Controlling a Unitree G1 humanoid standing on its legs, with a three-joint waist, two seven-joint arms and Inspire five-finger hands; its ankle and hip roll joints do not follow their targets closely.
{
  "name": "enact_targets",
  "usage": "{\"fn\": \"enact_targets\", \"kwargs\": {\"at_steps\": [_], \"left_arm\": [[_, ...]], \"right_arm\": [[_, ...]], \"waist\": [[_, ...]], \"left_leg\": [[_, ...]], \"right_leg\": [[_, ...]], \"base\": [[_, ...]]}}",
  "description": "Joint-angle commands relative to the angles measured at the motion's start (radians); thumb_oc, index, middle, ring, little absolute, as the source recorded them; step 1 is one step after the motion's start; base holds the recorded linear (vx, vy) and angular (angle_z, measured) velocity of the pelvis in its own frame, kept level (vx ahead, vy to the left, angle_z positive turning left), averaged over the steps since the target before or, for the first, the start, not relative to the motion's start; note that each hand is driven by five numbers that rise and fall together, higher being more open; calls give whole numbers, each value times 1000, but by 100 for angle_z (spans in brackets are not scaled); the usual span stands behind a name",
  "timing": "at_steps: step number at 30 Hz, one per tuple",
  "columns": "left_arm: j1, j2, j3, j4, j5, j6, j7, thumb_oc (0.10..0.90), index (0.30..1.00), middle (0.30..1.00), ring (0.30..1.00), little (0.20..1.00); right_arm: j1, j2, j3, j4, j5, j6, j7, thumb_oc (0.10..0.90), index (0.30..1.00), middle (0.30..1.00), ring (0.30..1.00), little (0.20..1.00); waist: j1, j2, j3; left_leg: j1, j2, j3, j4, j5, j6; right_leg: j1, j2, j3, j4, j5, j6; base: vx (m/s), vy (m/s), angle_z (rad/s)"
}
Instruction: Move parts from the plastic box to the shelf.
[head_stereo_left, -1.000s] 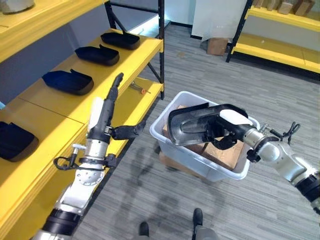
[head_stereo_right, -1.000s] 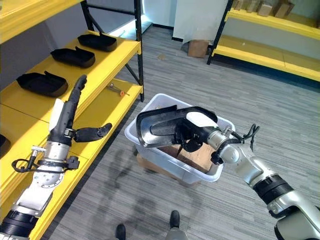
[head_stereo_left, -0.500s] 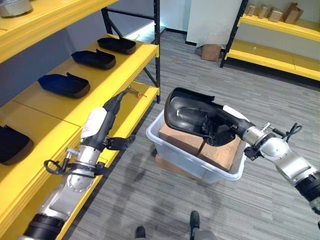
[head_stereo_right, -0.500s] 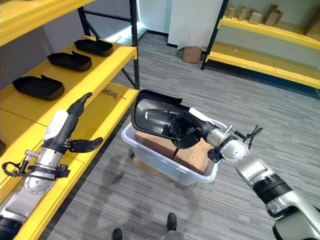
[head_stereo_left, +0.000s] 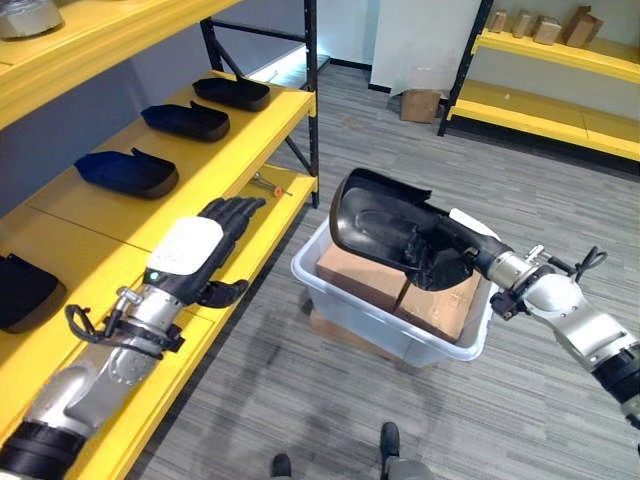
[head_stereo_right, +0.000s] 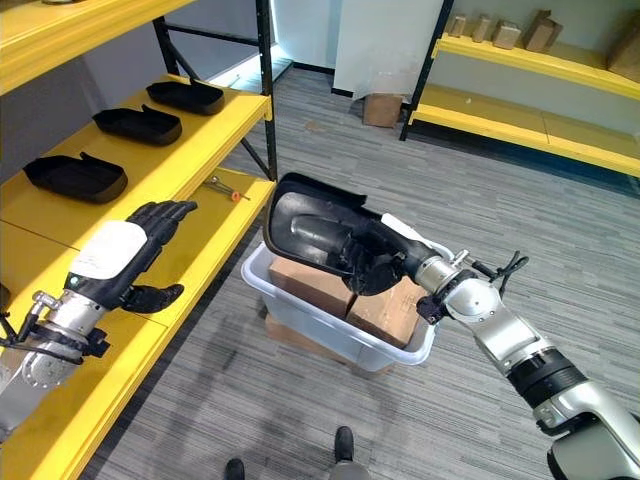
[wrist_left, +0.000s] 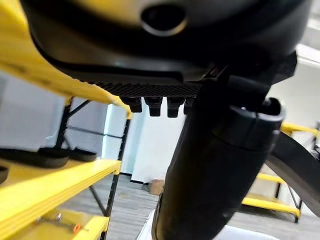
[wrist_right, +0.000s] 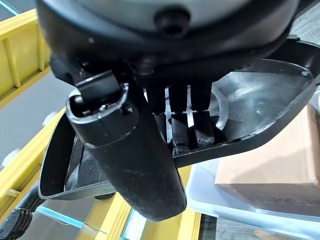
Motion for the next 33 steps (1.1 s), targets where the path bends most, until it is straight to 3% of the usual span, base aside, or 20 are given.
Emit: {"fn": "enact_targets", "kwargs": {"at_steps": [1, 7, 18, 23, 28, 33], "left_arm": [[-126, 82, -61, -56, 40, -39, 112, 900, 1000, 1000, 1000, 1000], [-298, 98, -171, -63, 170, -8, 177, 900, 1000, 1000, 1000, 1000], [-469, 37, -239, -37, 279, 57, 266, 900, 1000, 1000, 1000, 1000], [-562, 73, -315, -25, 369, 81, 290, 900, 1000, 1000, 1000, 1000], [-568, 103, -330, -27, 400, 85, 294, 900, 1000, 1000, 1000, 1000], [-510, 116, -272, -28, 407, 97, 311, 900, 1000, 1000, 1000, 1000]], "right_arm": [[-75, -45, -82, -102, 87, -110, -31, 400, 300, 300, 300, 300], [-84, -33, -54, -147, 90, -119, -16, 400, 300, 300, 300, 300], [-101, 2, -7, -188, 111, -119, 16, 400, 300, 300, 300, 300], [-113, 6, 6, -212, 119, -129, 23, 400, 300, 300, 300, 300], [-114, 13, 0, -218, 122, -136, 19, 400, 300, 300, 300, 300], [-99, 15, -16, -220, 118, -140, 16, 400, 300, 300, 300, 300]], "waist": [[1, -5, -148], [-17, -10, -156], [-32, -19, -159], [-42, -21, -161], [-42, -25, -161], [-41, -28, -165]], "left_leg": [[65, 36, -33, -8, -94, 15], [76, 41, -22, -8, -100, 13], [86, 49, -5, -8, -107, 11], [91, 54, 3, -8, -110, 9], [92, 58, 5, -8, -109, 7], [96, 64, 7, -8, -110, 4]], "right_leg": [[-23, -84, 28, 37, 9, 96], [-22, -77, 41, 33, 9, 96], [-27, -66, 60, 32, 6, 94], [-31, -58, 70, 28, 8, 94], [-32, -51, 75, 27, 7, 92], [-28, -44, 77, 24, 5, 89]], "base": [[0, 0, 0], [5, -2, -1], [3, -3, -7], [6, -8, -4], [10, -10, -11], [0, 0, 0]]}}
